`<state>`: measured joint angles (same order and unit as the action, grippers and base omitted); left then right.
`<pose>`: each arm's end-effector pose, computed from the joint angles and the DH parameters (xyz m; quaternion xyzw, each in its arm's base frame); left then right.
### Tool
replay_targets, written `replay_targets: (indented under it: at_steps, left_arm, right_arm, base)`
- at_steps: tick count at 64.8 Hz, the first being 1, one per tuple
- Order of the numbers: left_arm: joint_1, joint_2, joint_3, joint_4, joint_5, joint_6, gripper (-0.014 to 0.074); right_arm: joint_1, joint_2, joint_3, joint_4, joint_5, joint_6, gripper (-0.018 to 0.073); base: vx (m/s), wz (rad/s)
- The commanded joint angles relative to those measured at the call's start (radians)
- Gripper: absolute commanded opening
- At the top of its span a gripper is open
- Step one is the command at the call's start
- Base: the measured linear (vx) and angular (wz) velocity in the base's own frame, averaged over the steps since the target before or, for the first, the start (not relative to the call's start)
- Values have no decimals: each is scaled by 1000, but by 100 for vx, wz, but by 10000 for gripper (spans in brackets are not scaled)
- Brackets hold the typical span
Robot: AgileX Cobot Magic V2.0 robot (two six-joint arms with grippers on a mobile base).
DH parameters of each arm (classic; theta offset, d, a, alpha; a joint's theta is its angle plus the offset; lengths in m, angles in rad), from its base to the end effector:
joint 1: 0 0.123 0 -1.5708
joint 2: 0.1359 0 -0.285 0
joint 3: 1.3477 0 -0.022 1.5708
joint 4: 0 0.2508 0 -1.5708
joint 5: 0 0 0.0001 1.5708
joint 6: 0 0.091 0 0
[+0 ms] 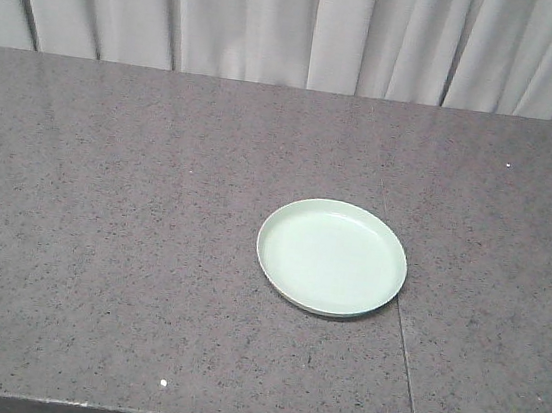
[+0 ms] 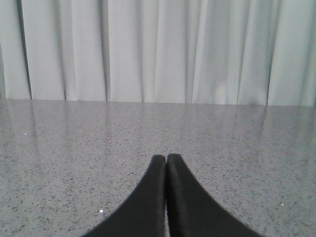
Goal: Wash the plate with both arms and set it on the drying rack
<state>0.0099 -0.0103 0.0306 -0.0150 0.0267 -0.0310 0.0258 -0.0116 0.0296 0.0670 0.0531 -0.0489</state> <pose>0.0569 0.0005 0.2010 -0.0192 0.6925 -0.0132 0.7211 0.0568 0.0018 0.1990 -0.0040 0.7013 0.0169 0.7126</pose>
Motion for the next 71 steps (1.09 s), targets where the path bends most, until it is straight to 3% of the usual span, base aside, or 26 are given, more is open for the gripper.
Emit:
replay_targets:
  at_steps: [1, 43, 71]
  left_arm:
    - [-5, -15, -29, -2, -73, -4, -6]
    - [-5, -15, -29, -2, -73, -4, -6]
    - [-5, -15, -29, -2, -73, -4, -6]
  right_arm:
    - [-7, -1, 1, -3, -76, -8, -4]
    - [-7, -1, -39, -2, -114, 27, -4]
    - [-7, 170, -508, 6, 295, -56, -4]
  base:
    - [0, 0]
    - [0, 0]
    - [0, 0]
